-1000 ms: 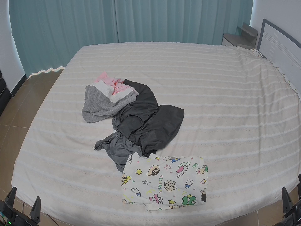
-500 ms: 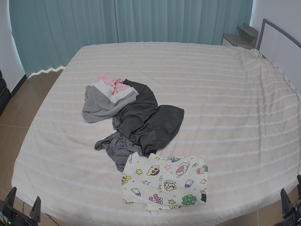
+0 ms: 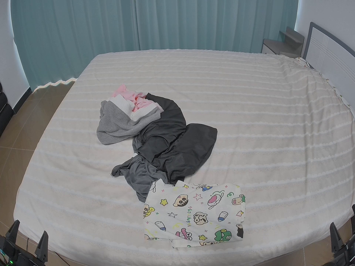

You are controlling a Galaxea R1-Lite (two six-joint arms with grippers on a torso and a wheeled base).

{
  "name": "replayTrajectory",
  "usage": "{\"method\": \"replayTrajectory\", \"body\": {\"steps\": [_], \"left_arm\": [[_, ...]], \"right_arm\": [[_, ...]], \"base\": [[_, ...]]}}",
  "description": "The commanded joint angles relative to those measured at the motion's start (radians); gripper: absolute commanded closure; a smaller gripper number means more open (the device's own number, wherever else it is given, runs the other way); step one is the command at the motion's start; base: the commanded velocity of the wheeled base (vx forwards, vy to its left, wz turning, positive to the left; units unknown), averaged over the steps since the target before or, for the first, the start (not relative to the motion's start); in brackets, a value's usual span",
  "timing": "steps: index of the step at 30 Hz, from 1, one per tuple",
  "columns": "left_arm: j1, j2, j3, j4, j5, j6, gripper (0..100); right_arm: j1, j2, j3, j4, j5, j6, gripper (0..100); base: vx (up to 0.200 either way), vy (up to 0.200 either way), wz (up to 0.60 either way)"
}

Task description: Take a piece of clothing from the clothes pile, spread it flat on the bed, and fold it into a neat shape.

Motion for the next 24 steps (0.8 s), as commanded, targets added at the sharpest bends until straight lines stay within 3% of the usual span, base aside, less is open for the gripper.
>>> {"method": "replayTrajectory", "body": {"steps": [1,24], "left_arm": [[0.000,0.003,0.013,0.000,0.000,0.000,0],[0.000,0.003,0.013,0.000,0.000,0.000,0]], "right_arm": [[0.000,-0.013,0.018,0.002,0.000,0.000,0],[0.000,-0.013,0.018,0.043,-0.031,0.049,0]], "base": [[0.000,0.000,0.00],[0.000,0.000,0.00]]}}
